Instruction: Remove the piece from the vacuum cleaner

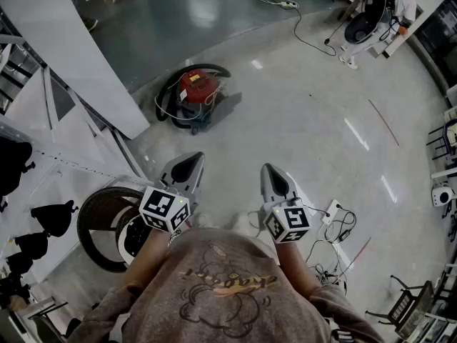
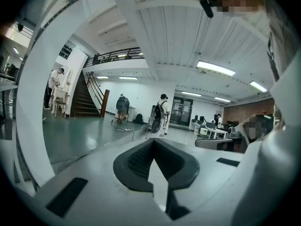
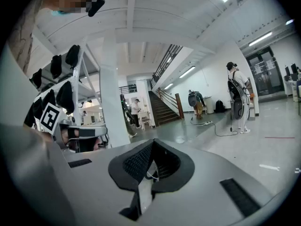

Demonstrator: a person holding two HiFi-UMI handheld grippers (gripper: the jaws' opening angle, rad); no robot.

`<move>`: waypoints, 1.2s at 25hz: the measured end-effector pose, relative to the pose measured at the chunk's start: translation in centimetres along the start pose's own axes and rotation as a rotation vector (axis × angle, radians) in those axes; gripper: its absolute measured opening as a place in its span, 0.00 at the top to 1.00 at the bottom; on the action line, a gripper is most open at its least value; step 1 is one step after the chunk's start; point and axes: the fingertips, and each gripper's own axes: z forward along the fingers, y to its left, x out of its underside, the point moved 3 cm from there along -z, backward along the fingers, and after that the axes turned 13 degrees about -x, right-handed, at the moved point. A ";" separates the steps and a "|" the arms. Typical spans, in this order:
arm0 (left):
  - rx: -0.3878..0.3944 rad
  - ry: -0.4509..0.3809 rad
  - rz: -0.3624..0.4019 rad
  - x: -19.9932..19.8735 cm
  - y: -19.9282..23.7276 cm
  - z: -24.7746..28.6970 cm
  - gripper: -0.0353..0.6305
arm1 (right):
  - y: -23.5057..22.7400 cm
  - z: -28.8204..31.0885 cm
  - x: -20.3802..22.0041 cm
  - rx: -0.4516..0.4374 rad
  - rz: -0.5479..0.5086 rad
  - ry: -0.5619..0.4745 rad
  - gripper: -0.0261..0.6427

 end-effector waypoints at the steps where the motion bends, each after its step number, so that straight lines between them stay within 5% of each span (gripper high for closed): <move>1: -0.004 -0.003 -0.001 0.0 0.3 -0.1 0.95 | 0.1 0.1 -0.1 0.003 0.003 -0.007 0.96; 17: -0.026 -0.026 -0.001 1.6 4.5 0.0 0.95 | 2.1 2.3 1.4 0.026 0.005 -0.010 0.96; 30: -0.019 -0.008 -0.033 0.9 7.1 7.1 0.95 | -3.4 9.4 1.1 -0.001 0.012 0.012 0.96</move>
